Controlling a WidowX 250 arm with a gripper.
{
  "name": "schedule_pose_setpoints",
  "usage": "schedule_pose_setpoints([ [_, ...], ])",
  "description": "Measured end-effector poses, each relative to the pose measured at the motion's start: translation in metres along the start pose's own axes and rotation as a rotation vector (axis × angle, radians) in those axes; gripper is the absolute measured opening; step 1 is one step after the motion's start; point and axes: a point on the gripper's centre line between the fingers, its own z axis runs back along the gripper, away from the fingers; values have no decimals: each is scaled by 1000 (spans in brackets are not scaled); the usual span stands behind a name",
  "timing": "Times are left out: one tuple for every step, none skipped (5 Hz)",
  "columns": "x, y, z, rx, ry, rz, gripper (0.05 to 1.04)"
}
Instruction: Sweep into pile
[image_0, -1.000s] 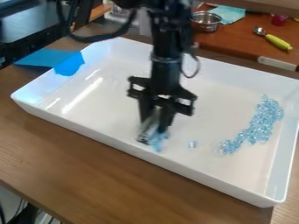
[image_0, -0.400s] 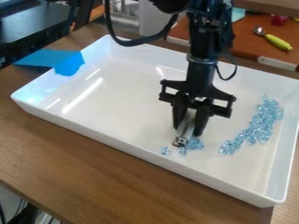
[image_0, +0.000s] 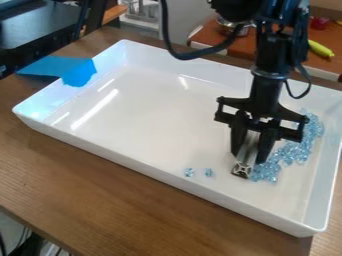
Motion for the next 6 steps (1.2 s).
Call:
schedule_pose_setpoints([
  [4, -21, 2, -22, 23, -6, 379],
  [-1, -23, 3, -33, 50, -16, 379],
  [-5, 8, 15, -46, 64, 4, 379],
  [-4, 55, 35, -43, 27, 62, 379],
  [-11, 81, 46, -35, -2, 44, 379],
  [-16, 97, 33, 46, -16, 38, 379],
])
